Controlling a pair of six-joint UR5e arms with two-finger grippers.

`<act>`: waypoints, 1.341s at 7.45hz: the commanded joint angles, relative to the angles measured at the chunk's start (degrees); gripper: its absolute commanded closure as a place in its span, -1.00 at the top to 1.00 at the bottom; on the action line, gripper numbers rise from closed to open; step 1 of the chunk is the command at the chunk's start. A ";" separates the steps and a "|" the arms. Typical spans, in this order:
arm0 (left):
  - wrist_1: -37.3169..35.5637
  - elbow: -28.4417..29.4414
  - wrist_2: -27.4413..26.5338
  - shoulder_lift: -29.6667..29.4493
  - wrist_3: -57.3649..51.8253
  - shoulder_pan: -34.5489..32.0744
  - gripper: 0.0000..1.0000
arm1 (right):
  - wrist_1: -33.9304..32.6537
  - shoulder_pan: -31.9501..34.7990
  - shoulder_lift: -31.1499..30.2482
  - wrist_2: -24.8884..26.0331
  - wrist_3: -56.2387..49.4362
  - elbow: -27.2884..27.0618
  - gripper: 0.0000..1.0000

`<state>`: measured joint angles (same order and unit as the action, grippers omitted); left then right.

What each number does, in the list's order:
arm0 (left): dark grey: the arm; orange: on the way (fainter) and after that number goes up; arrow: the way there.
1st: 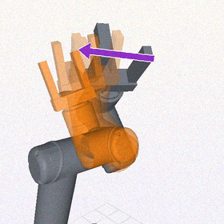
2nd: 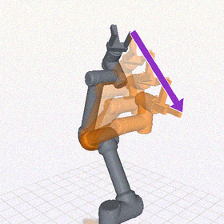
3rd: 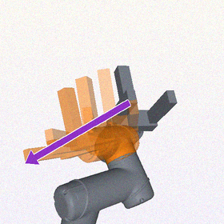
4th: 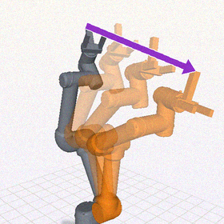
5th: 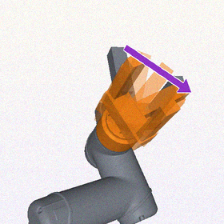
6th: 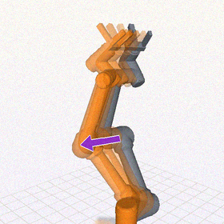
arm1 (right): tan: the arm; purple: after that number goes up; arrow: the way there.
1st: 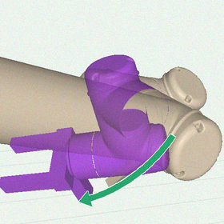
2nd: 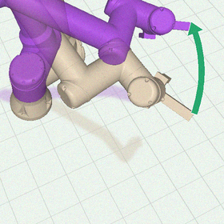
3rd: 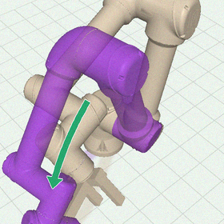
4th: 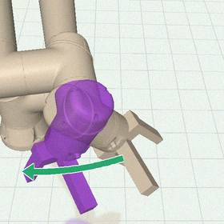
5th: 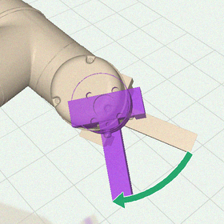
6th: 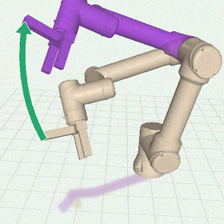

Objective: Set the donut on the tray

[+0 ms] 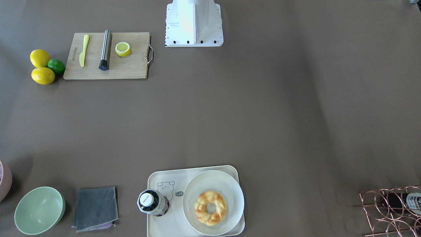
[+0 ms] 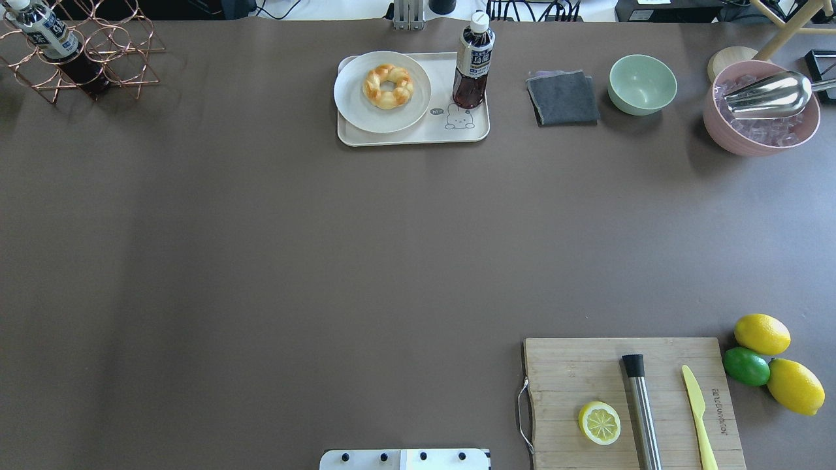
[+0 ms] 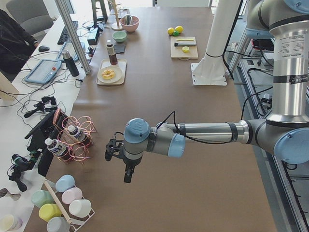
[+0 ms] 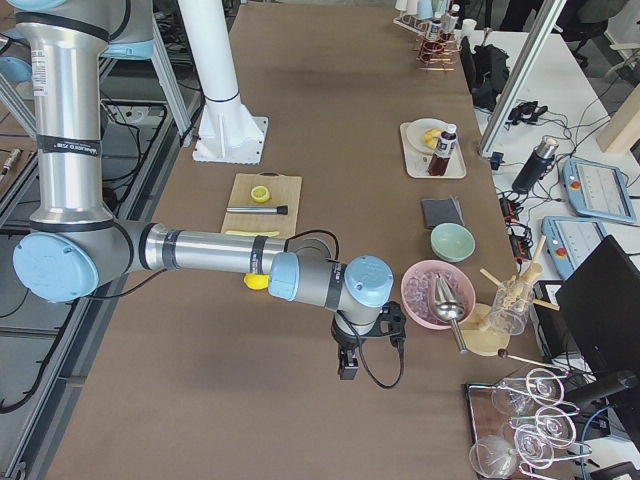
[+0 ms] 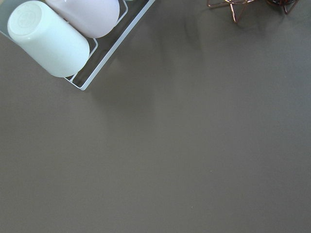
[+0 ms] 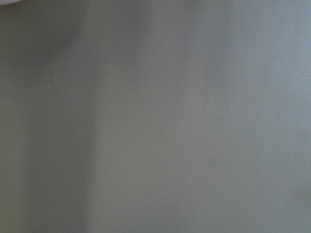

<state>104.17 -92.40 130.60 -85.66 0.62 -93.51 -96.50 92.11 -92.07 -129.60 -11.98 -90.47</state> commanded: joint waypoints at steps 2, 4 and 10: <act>2.95 -0.07 0.10 0.58 -0.09 -1.41 0.97 | 0.00 0.87 0.67 -0.04 0.03 -0.14 1.00; 5.43 0.20 0.09 1.98 -0.09 -1.41 0.97 | 0.08 1.14 0.41 -0.04 0.03 -0.14 1.00; 4.73 0.81 0.10 2.07 0.00 -1.50 0.97 | -0.01 1.41 -0.21 -0.30 0.03 0.12 1.00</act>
